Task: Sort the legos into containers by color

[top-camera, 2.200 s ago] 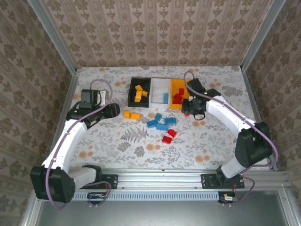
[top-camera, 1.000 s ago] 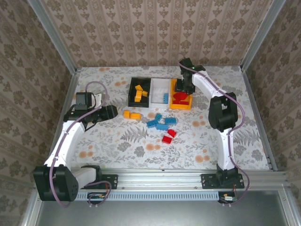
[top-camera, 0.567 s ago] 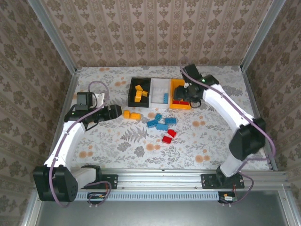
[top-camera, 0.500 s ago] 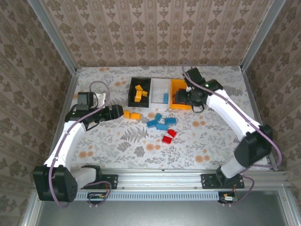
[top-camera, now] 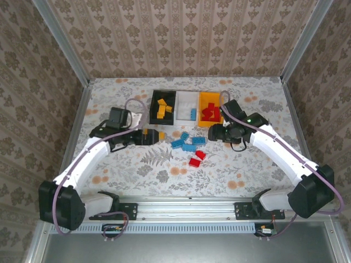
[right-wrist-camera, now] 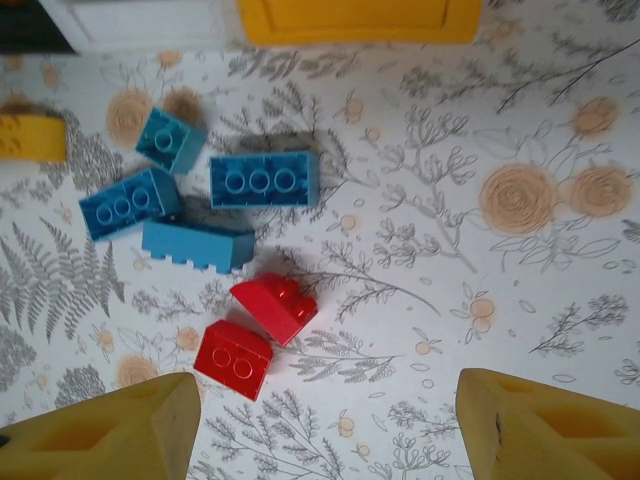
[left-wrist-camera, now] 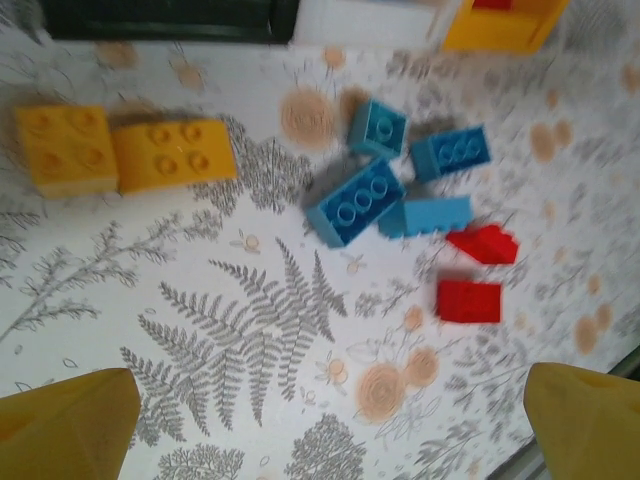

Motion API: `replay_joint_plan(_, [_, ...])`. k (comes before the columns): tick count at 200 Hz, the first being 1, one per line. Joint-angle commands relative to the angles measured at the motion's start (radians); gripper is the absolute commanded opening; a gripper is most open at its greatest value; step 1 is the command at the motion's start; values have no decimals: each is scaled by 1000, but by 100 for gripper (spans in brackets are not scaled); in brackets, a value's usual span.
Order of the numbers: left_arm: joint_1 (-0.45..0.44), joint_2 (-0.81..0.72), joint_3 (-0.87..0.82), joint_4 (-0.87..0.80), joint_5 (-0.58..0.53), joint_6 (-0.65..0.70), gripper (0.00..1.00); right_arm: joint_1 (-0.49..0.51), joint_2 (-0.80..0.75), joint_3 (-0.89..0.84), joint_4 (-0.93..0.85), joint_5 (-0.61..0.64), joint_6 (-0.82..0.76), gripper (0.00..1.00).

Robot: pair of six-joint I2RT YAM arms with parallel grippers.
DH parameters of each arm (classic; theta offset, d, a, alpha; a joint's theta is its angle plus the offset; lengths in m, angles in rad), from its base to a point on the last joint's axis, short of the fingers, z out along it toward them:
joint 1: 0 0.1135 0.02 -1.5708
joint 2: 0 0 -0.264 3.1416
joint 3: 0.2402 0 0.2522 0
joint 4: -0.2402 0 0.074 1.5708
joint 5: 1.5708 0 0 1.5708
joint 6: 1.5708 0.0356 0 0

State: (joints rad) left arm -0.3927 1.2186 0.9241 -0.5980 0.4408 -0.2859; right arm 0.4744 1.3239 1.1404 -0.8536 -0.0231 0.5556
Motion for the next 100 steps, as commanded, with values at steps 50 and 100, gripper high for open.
replay_joint_plan(50, [-196,100,18,-14,-231,-90,100,101,134,-103,109,-141,-178,65])
replay_joint_plan(100, [-201,75,-18,6,-255,-184,100,130,273,-96,140,-120,-241,59])
